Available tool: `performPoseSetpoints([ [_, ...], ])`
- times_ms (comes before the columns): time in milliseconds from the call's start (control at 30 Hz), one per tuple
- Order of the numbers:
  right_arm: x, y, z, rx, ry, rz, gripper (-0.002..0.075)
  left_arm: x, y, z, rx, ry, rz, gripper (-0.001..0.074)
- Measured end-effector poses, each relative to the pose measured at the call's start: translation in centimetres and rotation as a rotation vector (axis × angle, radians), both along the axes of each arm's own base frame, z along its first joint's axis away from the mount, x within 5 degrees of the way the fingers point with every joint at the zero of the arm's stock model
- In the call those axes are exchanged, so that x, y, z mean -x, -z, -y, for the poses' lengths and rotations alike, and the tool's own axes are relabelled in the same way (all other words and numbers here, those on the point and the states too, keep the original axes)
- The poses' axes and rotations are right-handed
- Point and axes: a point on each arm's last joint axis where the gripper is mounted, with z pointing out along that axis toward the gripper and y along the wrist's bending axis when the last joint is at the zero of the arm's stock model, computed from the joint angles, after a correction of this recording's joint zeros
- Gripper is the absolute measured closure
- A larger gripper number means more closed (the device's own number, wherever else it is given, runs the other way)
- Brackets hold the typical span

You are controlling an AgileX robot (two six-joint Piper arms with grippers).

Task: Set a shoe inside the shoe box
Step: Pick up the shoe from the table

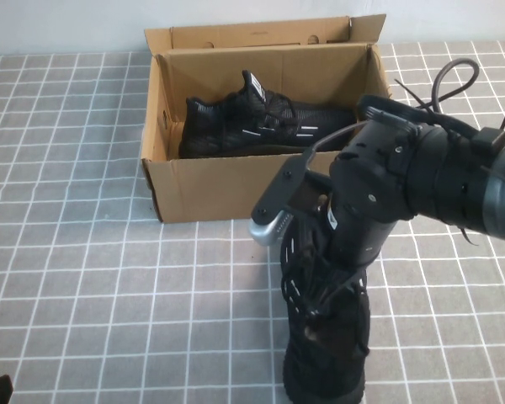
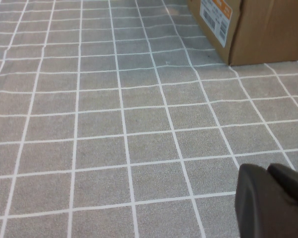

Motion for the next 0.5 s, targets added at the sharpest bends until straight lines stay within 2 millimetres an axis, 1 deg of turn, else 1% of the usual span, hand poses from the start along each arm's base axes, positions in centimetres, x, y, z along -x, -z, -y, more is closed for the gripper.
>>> performPoseSetpoints([
  [100, 0.3, -0.2, 0.3, 0.031, 0.006, -0.028, 0.0715, 0.0, 0.0, 0.0, 0.000, 0.000, 0.000, 0.0736],
  [167, 0.8, -1.0, 0.7, 0.038, 0.017, -0.040, 0.0722, 0.0, 0.0, 0.0, 0.000, 0.000, 0.000, 0.0736],
  [267, 1.9, -4.0, 1.8, 0.012, 0.029, -0.030, 0.0725, 0.0, 0.0, 0.0, 0.000, 0.000, 0.000, 0.0736],
  [367, 3.7, -7.8, 3.2, -0.048, 0.043, -0.015, 0.0725, 0.0, 0.0, 0.0, 0.000, 0.000, 0.000, 0.0736],
  [500, 6.1, -13.1, 5.1, -0.170, 0.045, 0.048, 0.0725, 0.0, 0.0, 0.0, 0.000, 0.000, 0.000, 0.0736],
])
